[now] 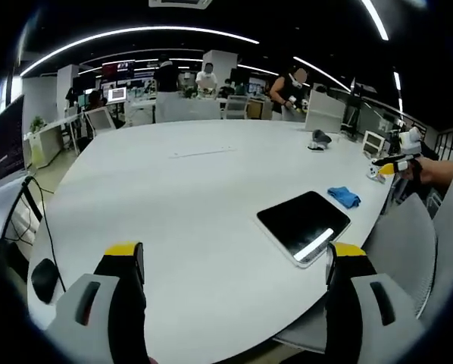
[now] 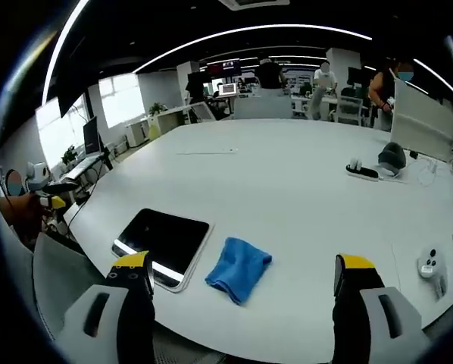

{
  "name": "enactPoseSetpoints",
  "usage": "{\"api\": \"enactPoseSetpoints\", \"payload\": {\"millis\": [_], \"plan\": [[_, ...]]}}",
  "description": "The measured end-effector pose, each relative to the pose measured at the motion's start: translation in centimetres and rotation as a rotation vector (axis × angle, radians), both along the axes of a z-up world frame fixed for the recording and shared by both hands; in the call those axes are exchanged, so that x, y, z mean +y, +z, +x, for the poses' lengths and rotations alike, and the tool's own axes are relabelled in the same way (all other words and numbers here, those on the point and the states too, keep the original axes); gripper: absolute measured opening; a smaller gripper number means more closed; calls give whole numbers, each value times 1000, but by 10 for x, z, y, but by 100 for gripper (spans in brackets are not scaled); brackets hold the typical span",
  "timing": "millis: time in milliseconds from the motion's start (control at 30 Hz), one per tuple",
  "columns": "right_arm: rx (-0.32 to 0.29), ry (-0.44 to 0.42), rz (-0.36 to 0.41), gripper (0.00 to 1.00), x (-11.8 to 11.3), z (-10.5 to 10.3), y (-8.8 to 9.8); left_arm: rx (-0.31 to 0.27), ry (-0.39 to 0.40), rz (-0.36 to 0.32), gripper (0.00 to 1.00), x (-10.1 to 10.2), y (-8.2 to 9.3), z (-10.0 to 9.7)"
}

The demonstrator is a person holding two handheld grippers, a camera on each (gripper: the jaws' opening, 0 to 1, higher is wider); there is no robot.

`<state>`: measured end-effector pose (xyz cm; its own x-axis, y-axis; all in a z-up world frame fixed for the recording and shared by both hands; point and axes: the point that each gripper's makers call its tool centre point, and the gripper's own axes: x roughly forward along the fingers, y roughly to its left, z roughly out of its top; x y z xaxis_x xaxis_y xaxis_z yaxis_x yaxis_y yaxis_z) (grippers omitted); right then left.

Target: Wipe the mirror surface with the cleaning cloth until all visible marks leave the cleaned area.

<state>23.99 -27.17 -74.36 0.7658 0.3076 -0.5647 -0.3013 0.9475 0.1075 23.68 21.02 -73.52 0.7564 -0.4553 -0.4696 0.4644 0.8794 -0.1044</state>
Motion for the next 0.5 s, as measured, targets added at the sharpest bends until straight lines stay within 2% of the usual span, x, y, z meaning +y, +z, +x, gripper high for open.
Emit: {"api": "enactPoseSetpoints", "payload": {"millis": [133, 267, 367, 500], "plan": [[0, 6, -11, 99, 3, 3, -1, -1, 11, -4, 99, 2, 1, 2], [-6, -1, -5, 99, 3, 7, 3, -19, 2, -36, 99, -2, 6, 5], [-4, 1, -7, 99, 3, 8, 3, -25, -18, -1, 99, -3, 0, 8], [-3, 4, -6, 99, 6, 12, 2, -36, -24, -4, 99, -7, 3, 9]]}}
